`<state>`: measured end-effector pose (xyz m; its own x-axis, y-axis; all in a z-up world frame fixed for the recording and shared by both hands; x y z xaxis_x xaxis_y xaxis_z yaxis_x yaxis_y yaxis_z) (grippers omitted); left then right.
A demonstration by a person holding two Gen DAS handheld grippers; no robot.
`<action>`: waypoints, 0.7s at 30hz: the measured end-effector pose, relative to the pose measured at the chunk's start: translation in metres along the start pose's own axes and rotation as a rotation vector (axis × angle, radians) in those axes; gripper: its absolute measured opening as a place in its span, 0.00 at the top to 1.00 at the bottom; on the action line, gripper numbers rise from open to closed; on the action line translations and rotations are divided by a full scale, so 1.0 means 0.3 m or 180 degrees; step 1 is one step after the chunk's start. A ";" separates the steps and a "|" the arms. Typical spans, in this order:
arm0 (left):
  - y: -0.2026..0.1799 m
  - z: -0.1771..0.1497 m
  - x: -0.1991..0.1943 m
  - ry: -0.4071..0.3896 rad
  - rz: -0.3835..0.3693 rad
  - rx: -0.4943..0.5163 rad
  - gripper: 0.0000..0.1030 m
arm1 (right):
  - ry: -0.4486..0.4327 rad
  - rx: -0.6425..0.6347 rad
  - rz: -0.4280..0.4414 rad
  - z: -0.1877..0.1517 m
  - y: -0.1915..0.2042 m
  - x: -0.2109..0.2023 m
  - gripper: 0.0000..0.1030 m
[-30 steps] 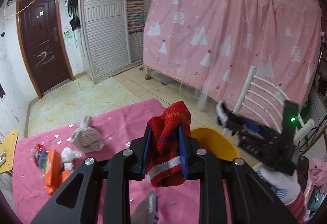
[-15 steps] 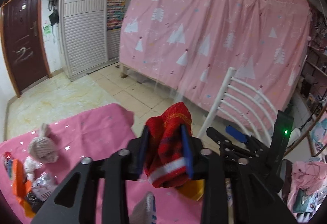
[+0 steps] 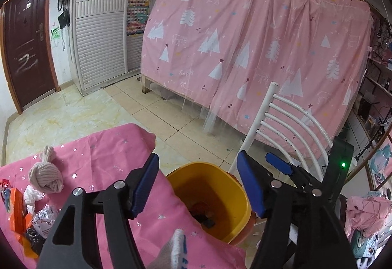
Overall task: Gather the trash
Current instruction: 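Carry the hat and glove to the yellow bucket and release both, then return to the bed and grasp the orange box with the left gripper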
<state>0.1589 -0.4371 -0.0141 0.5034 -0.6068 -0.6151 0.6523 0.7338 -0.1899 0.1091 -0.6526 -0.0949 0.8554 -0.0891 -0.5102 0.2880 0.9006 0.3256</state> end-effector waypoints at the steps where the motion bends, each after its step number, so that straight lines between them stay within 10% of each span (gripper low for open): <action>1: 0.011 -0.003 -0.008 0.0000 0.0016 -0.0013 0.43 | -0.0002 -0.0011 0.0007 -0.002 0.009 -0.004 0.30; 21: 0.301 0.005 -0.229 -0.0237 0.0392 -0.0305 0.38 | 0.0156 -0.0502 0.0352 -0.067 0.333 -0.003 0.25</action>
<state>0.1840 -0.3295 0.0122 0.6191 -0.5287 -0.5807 0.5279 0.8276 -0.1908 0.1284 -0.5539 -0.0779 0.8550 0.0315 -0.5177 0.1191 0.9596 0.2551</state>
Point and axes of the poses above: each gripper's, at about its wrist camera, not at the fingertips, and x roughly the way its jaws point, y to its left, z to its top, the point moved 6 cm from there along x, roughly the way its jaws point, and after that the axes turned 4 degrees about -z, right-handed, at the moved point
